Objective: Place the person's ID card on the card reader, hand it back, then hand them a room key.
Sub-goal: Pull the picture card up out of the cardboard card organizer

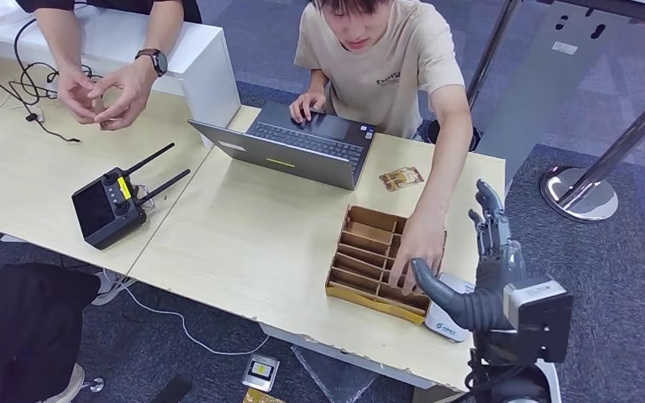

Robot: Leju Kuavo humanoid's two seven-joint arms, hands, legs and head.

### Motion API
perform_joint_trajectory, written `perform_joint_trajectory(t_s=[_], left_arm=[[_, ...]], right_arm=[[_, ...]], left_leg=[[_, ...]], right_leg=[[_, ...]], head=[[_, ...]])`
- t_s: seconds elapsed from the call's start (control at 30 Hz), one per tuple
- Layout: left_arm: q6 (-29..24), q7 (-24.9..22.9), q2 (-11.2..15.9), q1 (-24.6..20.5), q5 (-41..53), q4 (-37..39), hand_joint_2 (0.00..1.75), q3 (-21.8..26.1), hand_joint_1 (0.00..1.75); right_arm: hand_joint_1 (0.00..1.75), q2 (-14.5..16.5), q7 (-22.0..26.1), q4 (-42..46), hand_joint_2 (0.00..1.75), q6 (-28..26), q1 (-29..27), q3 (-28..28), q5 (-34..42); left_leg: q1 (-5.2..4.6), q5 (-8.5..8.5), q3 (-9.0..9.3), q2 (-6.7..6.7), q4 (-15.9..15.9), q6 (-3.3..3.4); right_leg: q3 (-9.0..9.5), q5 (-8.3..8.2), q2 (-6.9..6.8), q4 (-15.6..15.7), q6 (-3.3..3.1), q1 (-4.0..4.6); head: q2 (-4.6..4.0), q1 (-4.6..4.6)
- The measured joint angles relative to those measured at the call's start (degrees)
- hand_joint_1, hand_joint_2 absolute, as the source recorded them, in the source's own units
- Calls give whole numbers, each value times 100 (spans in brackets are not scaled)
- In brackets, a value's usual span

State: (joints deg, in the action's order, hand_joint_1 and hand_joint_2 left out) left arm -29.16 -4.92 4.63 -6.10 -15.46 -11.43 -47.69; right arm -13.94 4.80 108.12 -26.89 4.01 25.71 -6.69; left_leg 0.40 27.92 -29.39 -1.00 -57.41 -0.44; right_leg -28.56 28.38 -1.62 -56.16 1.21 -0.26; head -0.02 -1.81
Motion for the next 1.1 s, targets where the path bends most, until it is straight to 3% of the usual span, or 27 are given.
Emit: perform_joint_trajectory(t_s=[0.4,0.67,0.8,0.93,1.1], left_arm=[[9,-90,0,2,2,0,175,-2,0],[11,-186,-9,2,33,0,175,-2,0],[13,-181,-30,1,54,0,175,-2,0],[13,-161,-44,-1,66,0,175,-2,0],[20,-160,-58,-2,73,0,175,-2,0]], right_arm=[[0,-227,-299,-91,175,-257,-180,-29,-808],[0,-323,-1074,-181,175,-529,-338,36,-2553],[0,-356,-1289,-268,175,-516,-324,161,-3033],[0,-391,-1412,-392,0,-456,-246,322,-3301],[0,-439,-1459,-578,0,-404,-155,514,-3381]], left_leg=[[0,0,0,0,0,0],[0,0,0,0,0,0],[0,0,-1,0,0,0],[0,0,-1,0,0,0],[0,0,-1,-1,0,0]], right_leg=[[0,0,0,0,0,0],[0,0,0,0,0,0],[1,0,0,0,0,0],[1,0,0,0,0,0],[1,0,0,0,0,0]], head=[[0,1],[0,-1],[0,1],[0,0],[0,1]])
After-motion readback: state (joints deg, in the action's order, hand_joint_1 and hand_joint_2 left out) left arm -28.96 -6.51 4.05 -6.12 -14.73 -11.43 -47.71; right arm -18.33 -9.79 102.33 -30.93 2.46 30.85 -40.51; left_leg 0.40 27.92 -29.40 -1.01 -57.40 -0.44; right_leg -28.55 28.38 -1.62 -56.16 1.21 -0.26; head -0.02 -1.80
